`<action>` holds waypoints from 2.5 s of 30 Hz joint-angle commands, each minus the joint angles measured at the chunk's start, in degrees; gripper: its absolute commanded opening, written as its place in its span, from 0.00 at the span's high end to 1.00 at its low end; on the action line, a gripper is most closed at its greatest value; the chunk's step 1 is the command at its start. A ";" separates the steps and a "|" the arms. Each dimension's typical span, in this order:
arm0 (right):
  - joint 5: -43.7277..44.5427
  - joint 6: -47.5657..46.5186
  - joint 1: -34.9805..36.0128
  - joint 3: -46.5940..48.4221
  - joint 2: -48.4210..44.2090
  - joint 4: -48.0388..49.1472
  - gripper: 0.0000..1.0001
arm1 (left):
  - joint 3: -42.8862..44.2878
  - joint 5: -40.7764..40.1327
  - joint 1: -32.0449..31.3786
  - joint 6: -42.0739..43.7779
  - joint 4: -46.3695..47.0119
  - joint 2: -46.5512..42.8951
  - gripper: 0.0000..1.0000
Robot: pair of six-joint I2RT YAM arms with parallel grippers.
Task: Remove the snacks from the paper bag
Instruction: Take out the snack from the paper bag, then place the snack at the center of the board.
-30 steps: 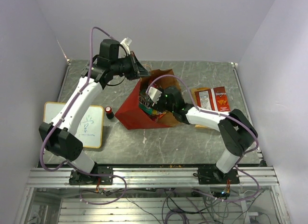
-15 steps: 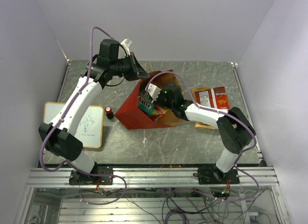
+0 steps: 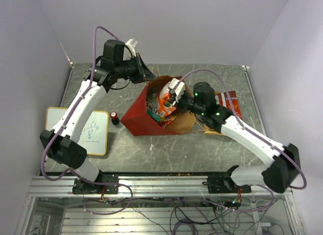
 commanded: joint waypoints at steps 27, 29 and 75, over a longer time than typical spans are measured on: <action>65.16 33.65 -1.02 12.71 -19.18 -28.57 1.00 | -0.88 1.97 -0.51 1.79 0.12 -2.99 0.93; 65.15 37.30 -4.04 10.20 -18.66 -26.51 1.00 | -1.27 1.90 -0.51 1.69 0.10 -3.43 0.93; 38.16 78.85 -29.47 -18.95 -15.01 -28.02 1.00 | 0.53 2.47 -0.51 1.35 -0.93 -2.87 0.93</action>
